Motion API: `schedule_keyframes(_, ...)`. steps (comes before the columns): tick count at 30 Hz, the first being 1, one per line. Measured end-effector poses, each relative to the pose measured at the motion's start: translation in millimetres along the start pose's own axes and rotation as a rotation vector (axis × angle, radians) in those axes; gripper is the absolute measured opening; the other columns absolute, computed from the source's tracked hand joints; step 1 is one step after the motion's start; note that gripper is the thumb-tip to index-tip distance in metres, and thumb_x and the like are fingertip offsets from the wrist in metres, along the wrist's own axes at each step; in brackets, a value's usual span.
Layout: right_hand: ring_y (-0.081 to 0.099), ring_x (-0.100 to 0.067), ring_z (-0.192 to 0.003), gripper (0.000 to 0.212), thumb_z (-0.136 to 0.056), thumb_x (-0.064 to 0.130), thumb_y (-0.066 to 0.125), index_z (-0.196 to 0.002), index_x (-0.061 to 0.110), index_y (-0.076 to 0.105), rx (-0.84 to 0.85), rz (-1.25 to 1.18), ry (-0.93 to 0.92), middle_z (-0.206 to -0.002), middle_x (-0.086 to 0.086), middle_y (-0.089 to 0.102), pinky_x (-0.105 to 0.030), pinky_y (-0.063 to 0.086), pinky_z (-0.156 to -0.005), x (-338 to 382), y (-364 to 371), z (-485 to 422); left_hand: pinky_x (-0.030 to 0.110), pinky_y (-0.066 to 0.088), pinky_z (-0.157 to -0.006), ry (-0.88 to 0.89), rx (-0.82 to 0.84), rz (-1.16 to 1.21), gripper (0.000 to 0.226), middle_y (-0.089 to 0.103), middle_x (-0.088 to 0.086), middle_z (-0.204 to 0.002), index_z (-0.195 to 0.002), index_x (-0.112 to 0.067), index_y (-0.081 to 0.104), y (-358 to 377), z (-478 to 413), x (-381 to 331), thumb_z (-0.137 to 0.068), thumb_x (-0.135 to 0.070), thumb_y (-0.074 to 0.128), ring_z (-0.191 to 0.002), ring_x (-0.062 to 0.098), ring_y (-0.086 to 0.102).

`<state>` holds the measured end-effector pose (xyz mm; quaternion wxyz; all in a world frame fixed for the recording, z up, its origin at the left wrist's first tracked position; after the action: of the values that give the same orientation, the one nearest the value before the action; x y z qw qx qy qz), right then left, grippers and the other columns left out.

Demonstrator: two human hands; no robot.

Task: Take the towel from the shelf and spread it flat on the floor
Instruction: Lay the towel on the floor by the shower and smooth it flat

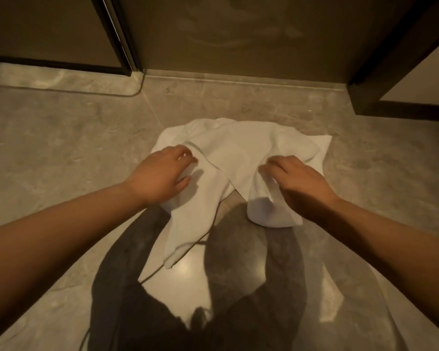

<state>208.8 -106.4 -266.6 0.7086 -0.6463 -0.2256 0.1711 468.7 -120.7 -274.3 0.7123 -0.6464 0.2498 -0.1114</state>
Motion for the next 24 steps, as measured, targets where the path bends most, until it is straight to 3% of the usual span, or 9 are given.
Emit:
schedule_keyframes(3,0.038,-0.033,-0.129,0.040,-0.097,0.018,0.044,-0.137,0.015,0.047,-0.064,-0.059,0.140,-0.147,-0.013,0.038,-0.046,0.041,-0.097,-11.4,-7.4,-26.4,0.046,0.031,-0.104,-0.187,-0.007,-0.022,0.065,0.027,0.016,-0.150,-0.145,-0.018,0.028,9.7,-28.0,7.5,-0.088,-0.028,0.058,-0.135,0.034,0.029)
schedule_keyframes(6,0.040,-0.028,-0.123,0.041,-0.095,0.022,0.048,-0.135,0.017,0.049,-0.090,-0.090,0.283,-0.138,-0.010,0.044,-0.041,0.040,-0.094,-26.0,-10.1,-39.2,0.048,0.030,-0.104,-0.303,0.032,0.006,0.067,0.023,0.016,-0.153,-0.148,-0.022,0.019,20.3,-48.8,13.5,-0.091,-0.027,0.054,-0.137,0.034,0.025)
schedule_keyframes(9,0.045,-0.027,-0.113,0.034,-0.096,0.020,0.048,-0.128,0.016,0.057,-0.067,-0.110,0.309,-0.121,-0.009,0.054,-0.037,0.041,-0.088,-32.5,-7.9,-42.9,0.048,0.042,-0.092,-0.320,0.041,0.086,0.059,0.043,0.016,-0.137,-0.145,-0.021,0.027,25.9,-61.4,12.4,-0.092,-0.024,0.052,-0.119,0.037,0.044)
schedule_keyframes(13,0.050,-0.029,-0.110,0.033,-0.095,0.011,0.046,-0.124,0.013,0.061,-0.037,-0.143,0.352,-0.116,-0.011,0.058,-0.037,0.041,-0.088,-35.5,0.8,-42.2,0.045,0.046,-0.083,-0.318,-0.019,0.242,0.039,0.054,0.015,-0.110,-0.130,-0.015,0.049,30.1,-68.2,7.6,-0.092,-0.017,0.053,-0.101,0.034,0.053)
schedule_keyframes(17,0.053,-0.029,-0.107,0.032,-0.094,0.009,0.049,-0.122,0.013,0.062,-0.104,-0.174,0.395,-0.114,-0.011,0.060,-0.035,0.041,-0.089,-41.9,-3.2,-32.3,0.038,0.045,-0.081,-0.280,-0.075,0.270,0.029,0.060,0.012,-0.109,-0.121,-0.014,0.059,24.8,-67.7,-0.4,-0.092,-0.013,0.052,-0.099,0.032,0.057)
schedule_keyframes(24,0.058,-0.026,-0.096,0.026,-0.092,0.014,0.058,-0.116,0.012,0.066,-0.199,-0.128,0.381,-0.106,-0.009,0.063,-0.029,0.042,-0.079,-55.1,-23.2,28.6,0.033,0.043,-0.068,-0.053,-0.175,0.179,0.018,0.063,0.008,-0.097,-0.106,-0.010,0.064,-7.4,-44.3,-25.9,-0.089,-0.012,0.057,-0.085,0.028,0.059)
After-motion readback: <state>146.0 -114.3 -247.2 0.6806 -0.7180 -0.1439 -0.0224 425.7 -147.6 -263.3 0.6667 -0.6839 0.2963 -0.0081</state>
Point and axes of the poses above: each hand's wrist, its own z-axis away from the middle knuckle, its own y-axis out of the palm, x = y × z, the point moved 5 cm from there along -z, towards the middle knuckle
